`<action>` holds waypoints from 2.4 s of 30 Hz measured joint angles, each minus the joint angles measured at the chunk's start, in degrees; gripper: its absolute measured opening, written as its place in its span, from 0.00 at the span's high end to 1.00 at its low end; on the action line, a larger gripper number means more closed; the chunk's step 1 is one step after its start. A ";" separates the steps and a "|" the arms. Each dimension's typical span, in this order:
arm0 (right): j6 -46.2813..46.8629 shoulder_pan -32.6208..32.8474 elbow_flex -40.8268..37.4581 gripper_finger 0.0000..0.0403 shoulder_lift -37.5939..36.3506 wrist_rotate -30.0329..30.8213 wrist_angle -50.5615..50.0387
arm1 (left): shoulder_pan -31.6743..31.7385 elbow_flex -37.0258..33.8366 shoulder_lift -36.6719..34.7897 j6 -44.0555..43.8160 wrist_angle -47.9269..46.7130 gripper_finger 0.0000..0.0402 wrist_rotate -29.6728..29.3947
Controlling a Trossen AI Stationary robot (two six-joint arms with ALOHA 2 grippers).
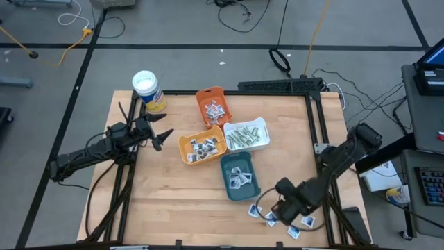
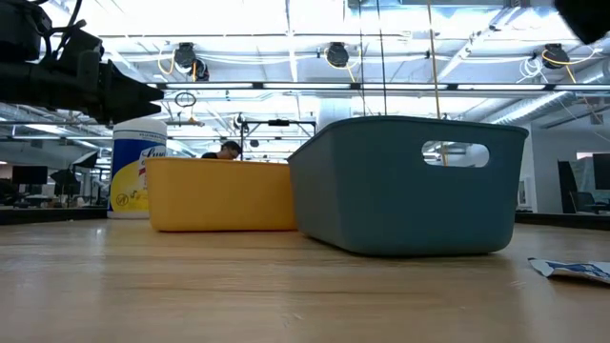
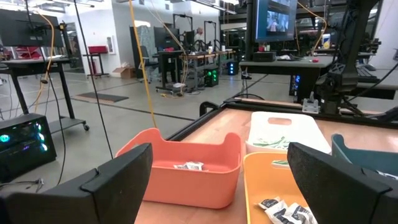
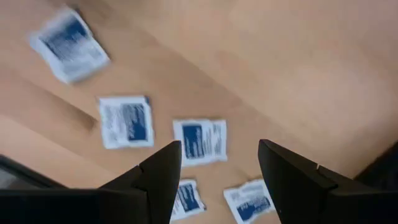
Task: Pick & Place First Aid Supplies
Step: Put the blue alcohol pad into the blue bin
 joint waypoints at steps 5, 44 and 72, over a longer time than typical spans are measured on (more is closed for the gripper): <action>1.47 3.15 -0.04 0.48 4.31 -0.19 3.11 | 0.01 0.00 0.00 0.00 0.00 0.06 0.01; -2.78 3.35 -8.81 0.99 -1.01 -0.20 5.84 | 0.00 0.00 0.00 0.00 0.00 0.06 0.02; -42.85 -26.05 20.51 1.00 11.32 -1.37 -8.15 | 0.02 0.00 0.00 0.00 0.00 0.06 0.00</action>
